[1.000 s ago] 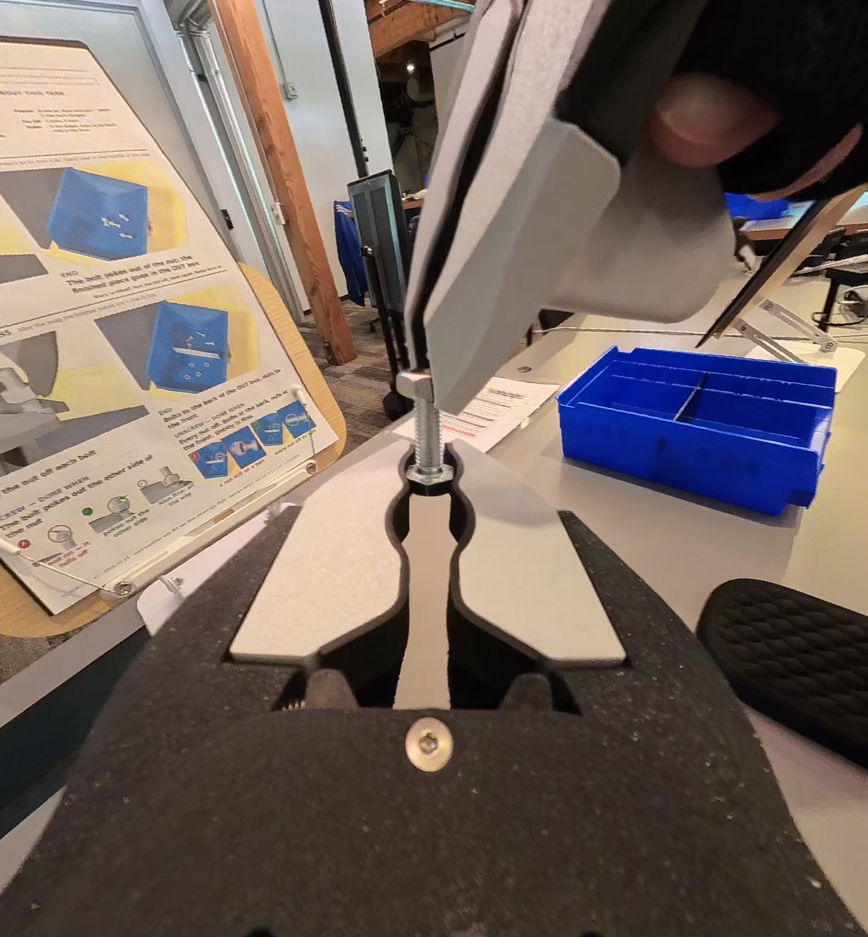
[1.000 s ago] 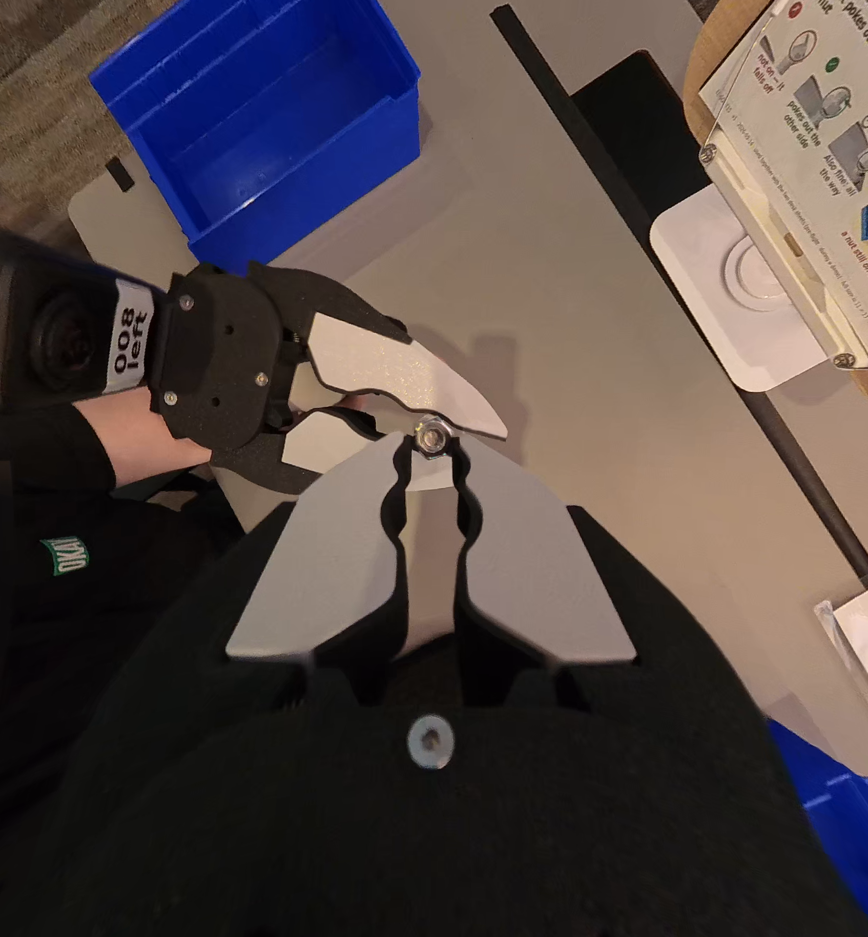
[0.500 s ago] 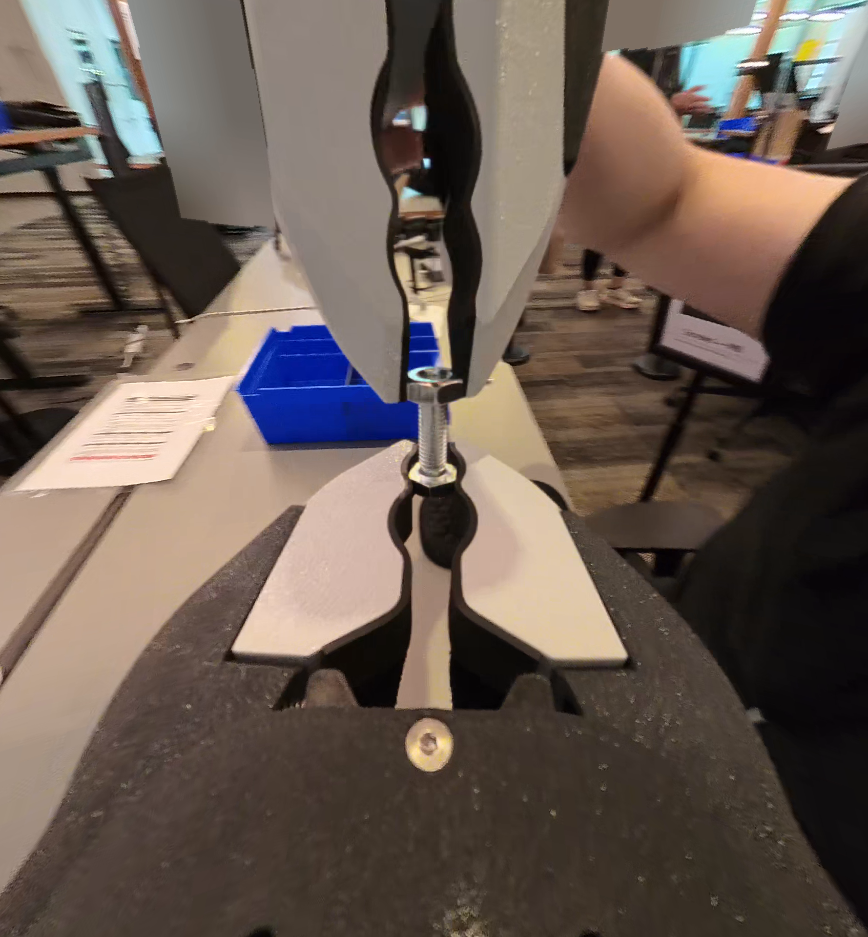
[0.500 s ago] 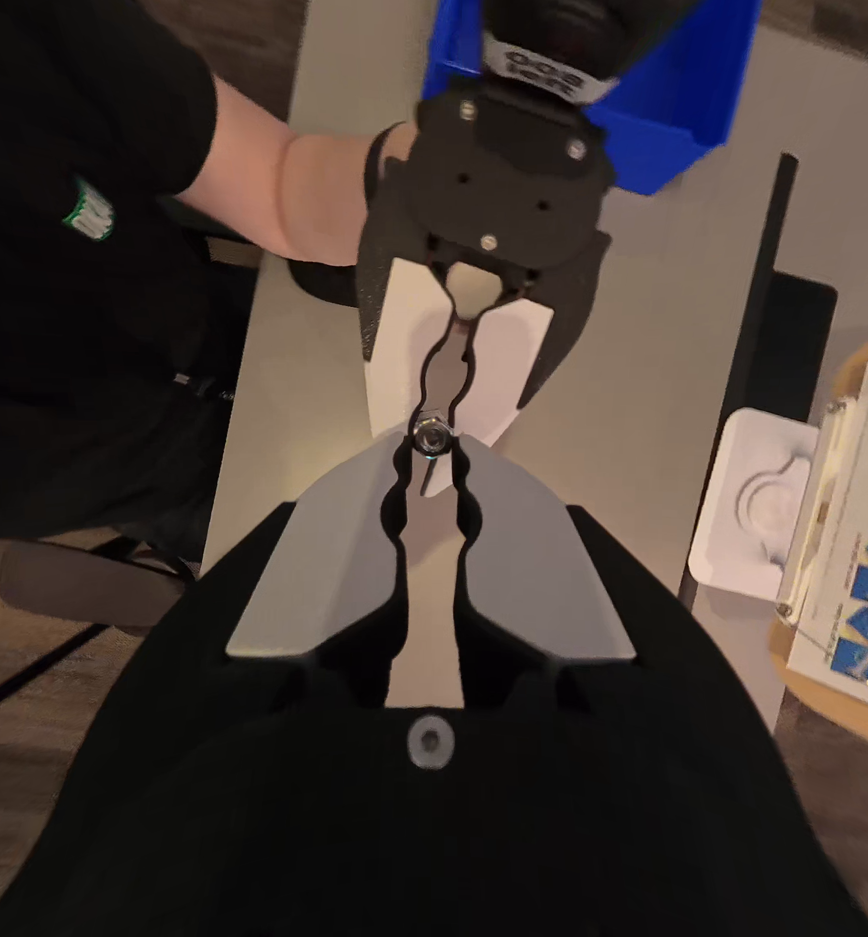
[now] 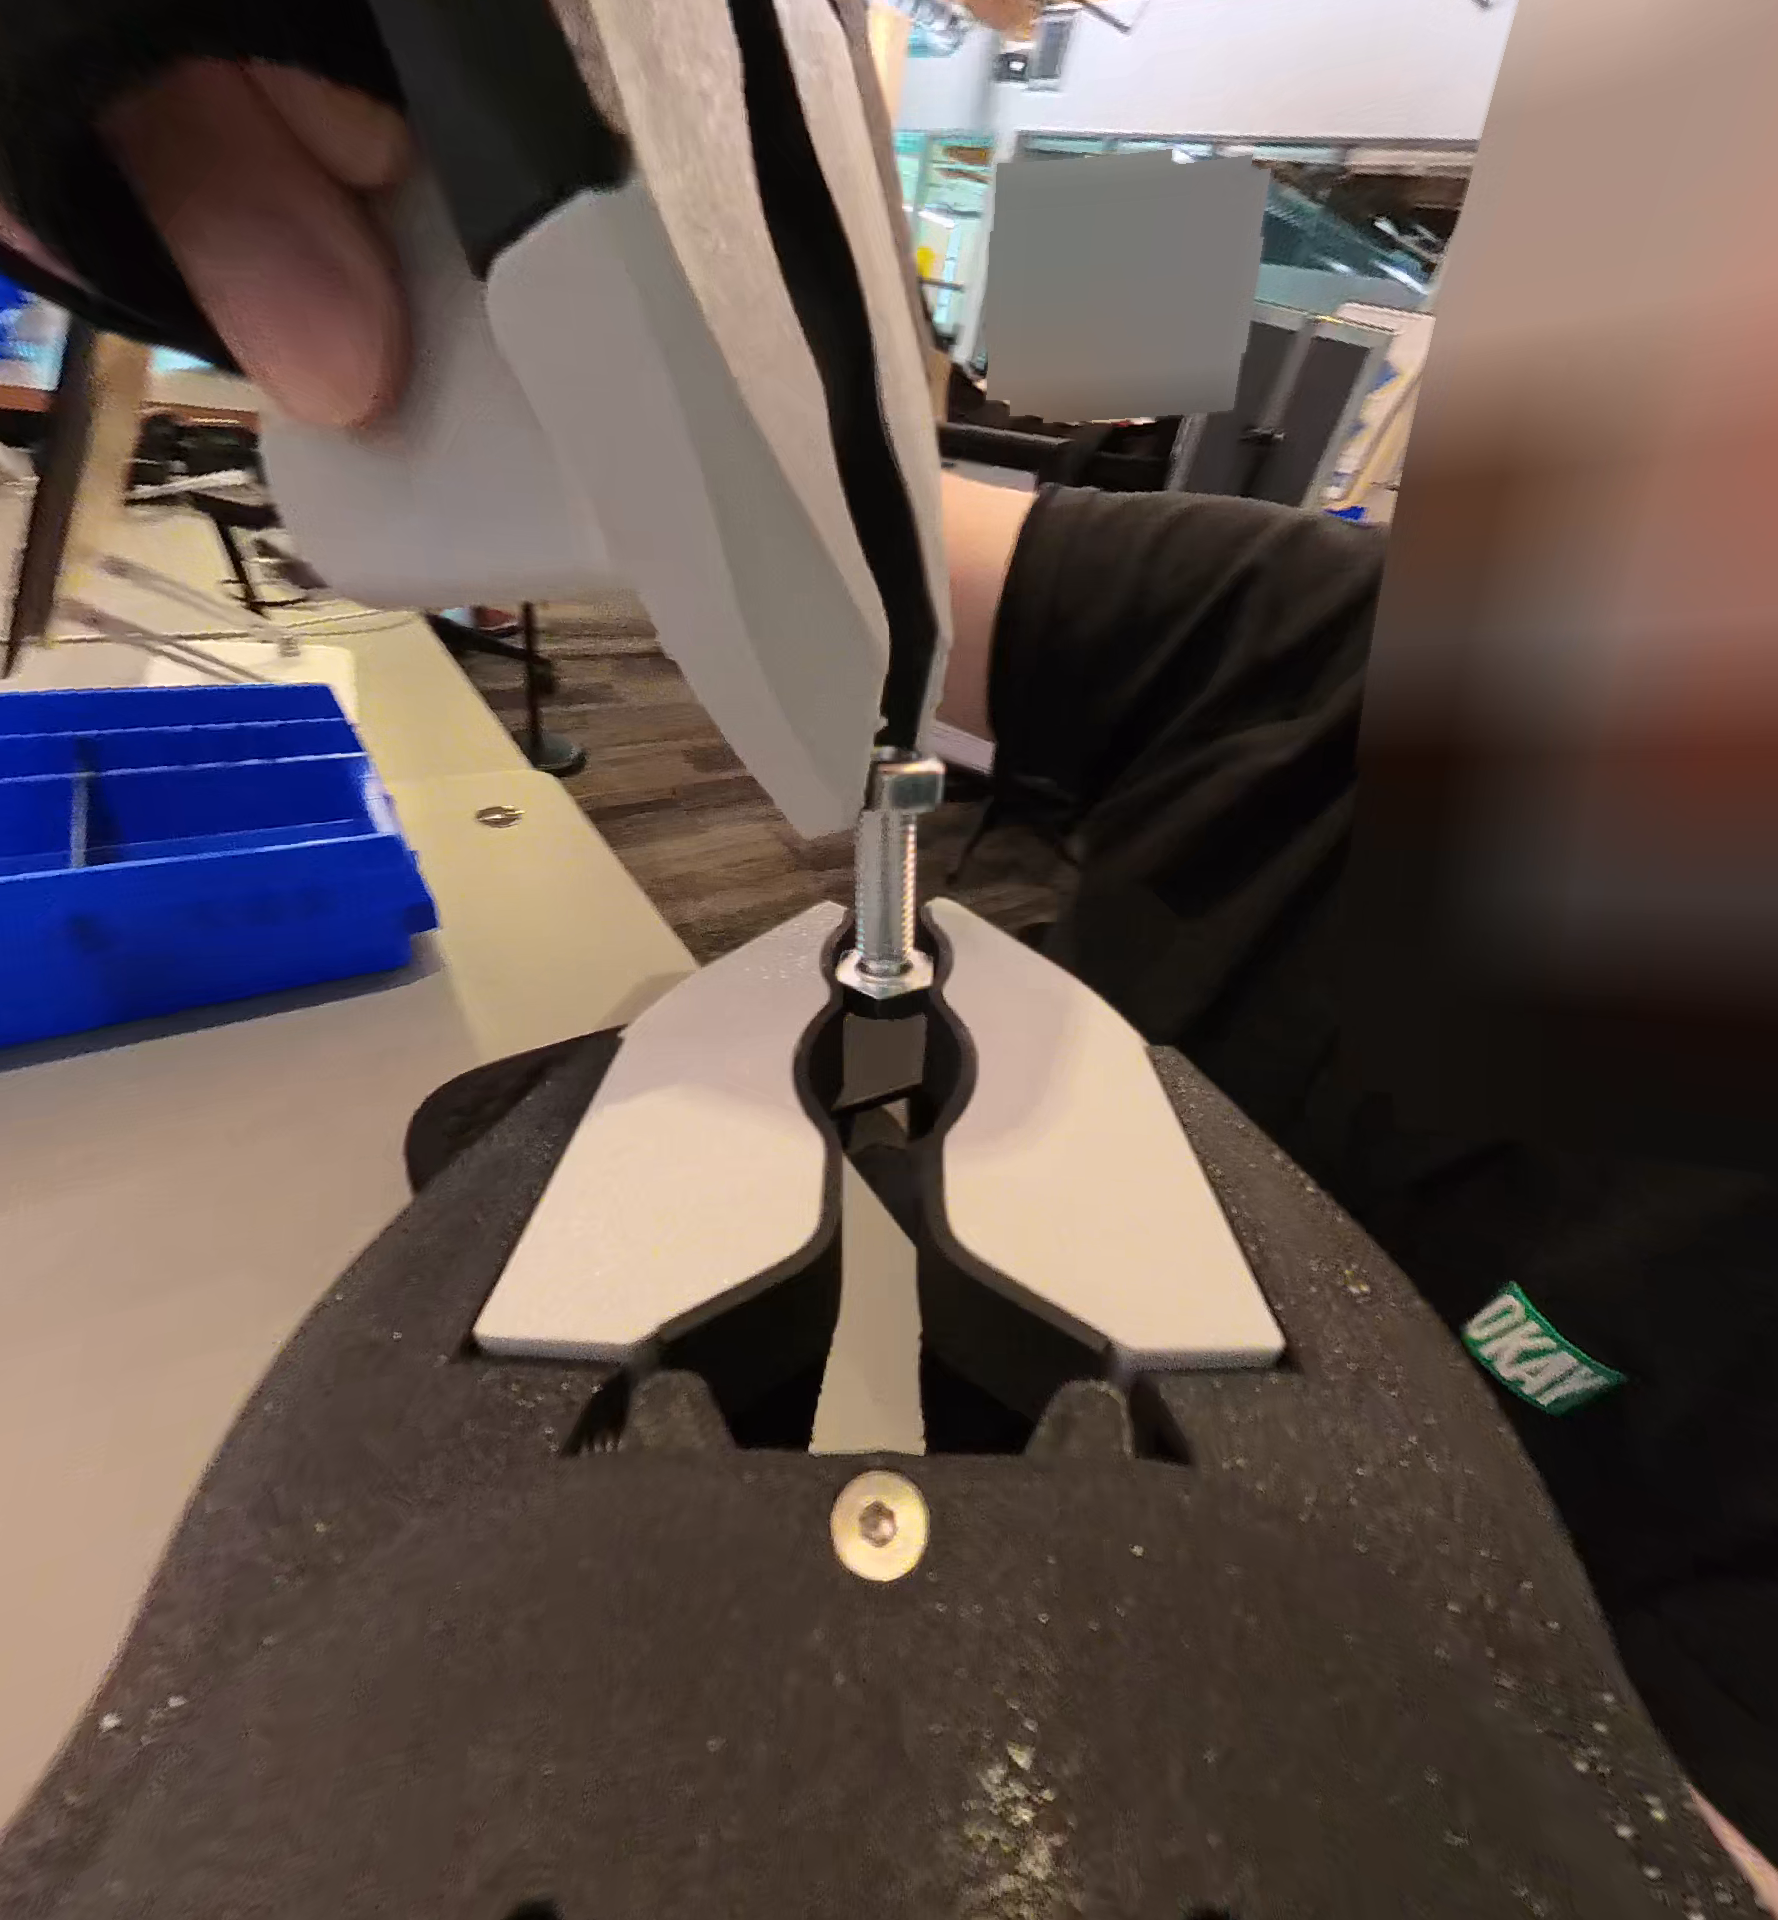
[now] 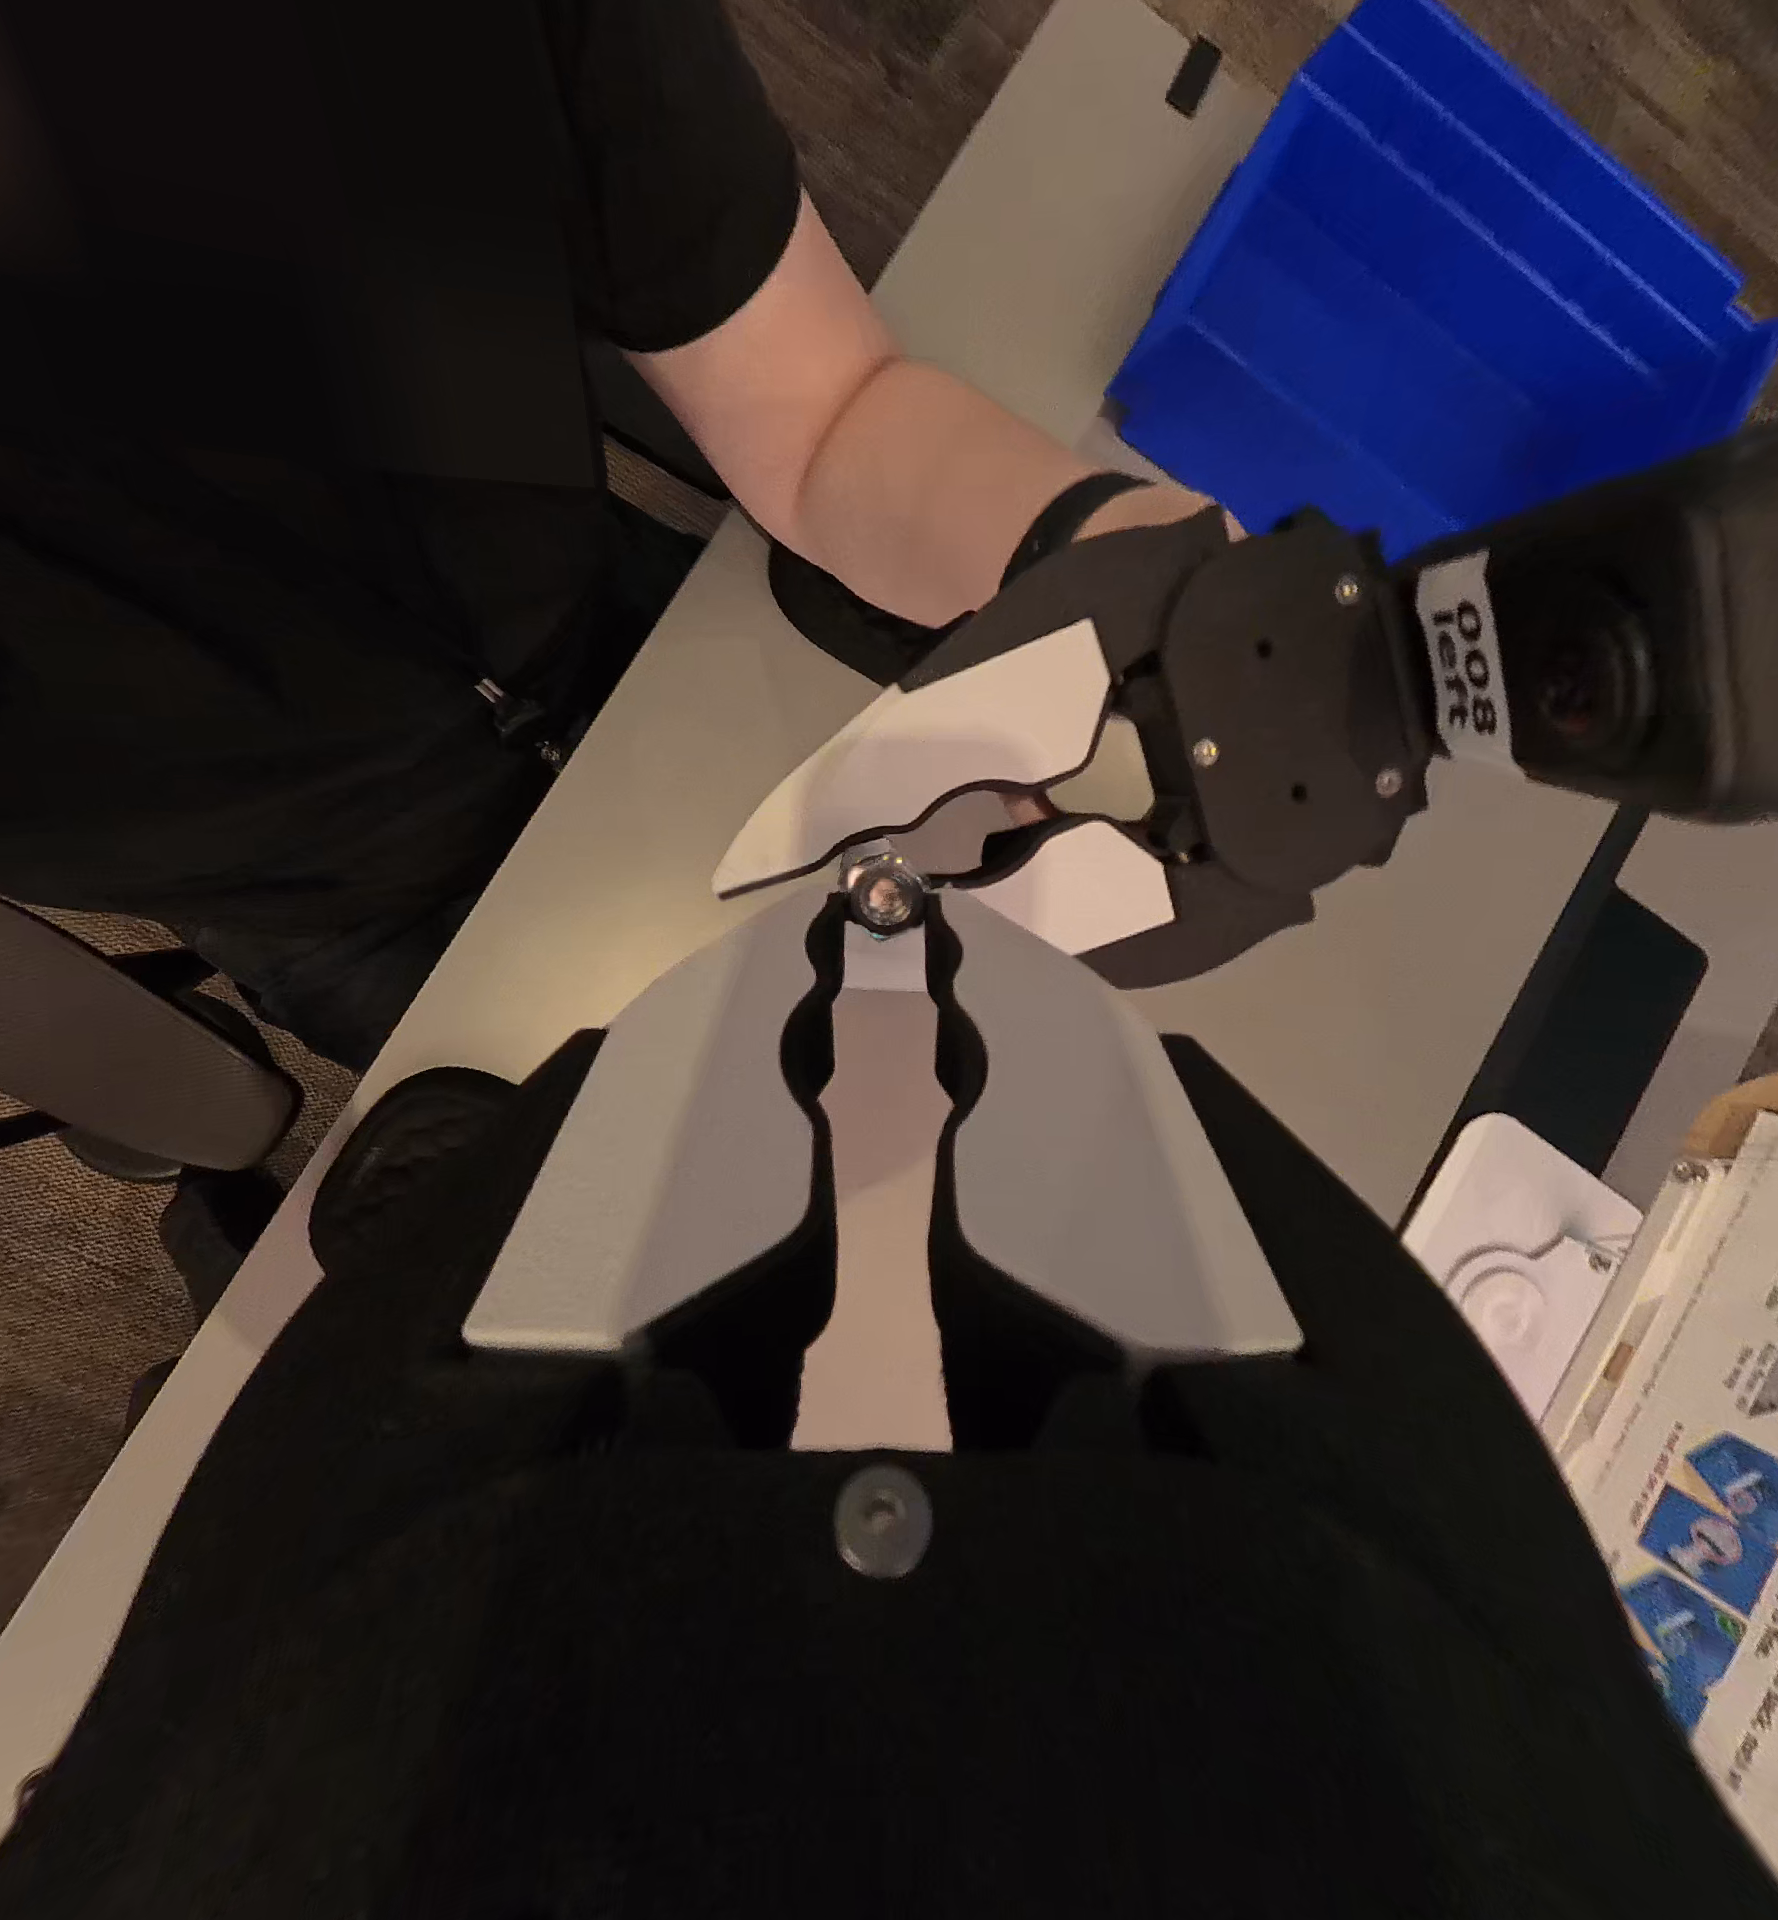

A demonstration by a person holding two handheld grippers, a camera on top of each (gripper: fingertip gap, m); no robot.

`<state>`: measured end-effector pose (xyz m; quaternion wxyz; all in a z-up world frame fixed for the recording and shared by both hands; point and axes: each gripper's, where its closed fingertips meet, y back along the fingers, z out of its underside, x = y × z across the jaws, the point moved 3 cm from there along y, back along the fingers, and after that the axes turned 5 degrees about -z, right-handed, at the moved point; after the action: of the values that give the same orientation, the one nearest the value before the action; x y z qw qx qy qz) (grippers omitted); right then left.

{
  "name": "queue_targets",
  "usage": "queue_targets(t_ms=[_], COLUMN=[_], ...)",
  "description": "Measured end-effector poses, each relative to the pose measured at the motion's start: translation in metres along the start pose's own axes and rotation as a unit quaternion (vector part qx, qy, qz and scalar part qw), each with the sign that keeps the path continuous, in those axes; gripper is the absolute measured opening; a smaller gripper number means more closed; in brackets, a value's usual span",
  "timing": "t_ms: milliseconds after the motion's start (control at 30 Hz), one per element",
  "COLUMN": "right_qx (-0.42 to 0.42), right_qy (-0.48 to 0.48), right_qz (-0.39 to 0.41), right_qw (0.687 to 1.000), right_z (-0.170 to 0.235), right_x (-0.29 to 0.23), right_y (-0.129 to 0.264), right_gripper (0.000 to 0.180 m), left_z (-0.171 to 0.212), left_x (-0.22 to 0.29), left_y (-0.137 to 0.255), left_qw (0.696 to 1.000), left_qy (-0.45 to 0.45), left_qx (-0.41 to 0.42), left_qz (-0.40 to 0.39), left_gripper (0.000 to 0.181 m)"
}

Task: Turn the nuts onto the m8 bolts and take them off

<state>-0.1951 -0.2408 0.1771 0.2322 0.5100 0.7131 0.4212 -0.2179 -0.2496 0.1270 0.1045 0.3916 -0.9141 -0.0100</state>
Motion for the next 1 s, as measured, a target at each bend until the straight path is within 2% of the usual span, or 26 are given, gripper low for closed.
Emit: queue_targets(t_ms=[100,300,433,600,833,1000], right_qx=[0.017,0.007,-0.027,-0.050,-0.091,-0.075], right_qy=[0.010,0.005,-0.022,-0.134,-0.315,-0.355], right_qz=[0.005,0.030,0.073,0.175,0.329,0.398], right_qw=[1.000,1.000,0.997,0.974,0.885,0.842], right_z=[-0.005,0.002,0.026,0.105,0.260,0.311], right_x=[-0.001,0.000,-0.005,-0.037,-0.141,-0.194], right_y=[0.003,0.006,0.010,0.042,0.084,0.096], right_gripper=[0.014,0.014,0.015,0.014,0.014,0.014], left_z=[0.003,0.007,0.007,0.002,-0.007,-0.011], left_x=[0.007,-0.003,-0.012,-0.013,-0.011,-0.015], left_y=[-0.005,-0.007,0.000,0.014,0.034,0.047], left_qw=[0.999,1.000,0.999,0.996,0.990,0.986], left_qy=[-0.005,-0.018,-0.014,-0.025,-0.048,-0.044], left_qx=[-0.008,-0.021,-0.022,-0.017,0.001,0.020], left_qz=[0.035,-0.007,-0.041,-0.083,-0.134,-0.157], left_gripper=[0.010,0.010,0.010,0.010,0.010,0.010])
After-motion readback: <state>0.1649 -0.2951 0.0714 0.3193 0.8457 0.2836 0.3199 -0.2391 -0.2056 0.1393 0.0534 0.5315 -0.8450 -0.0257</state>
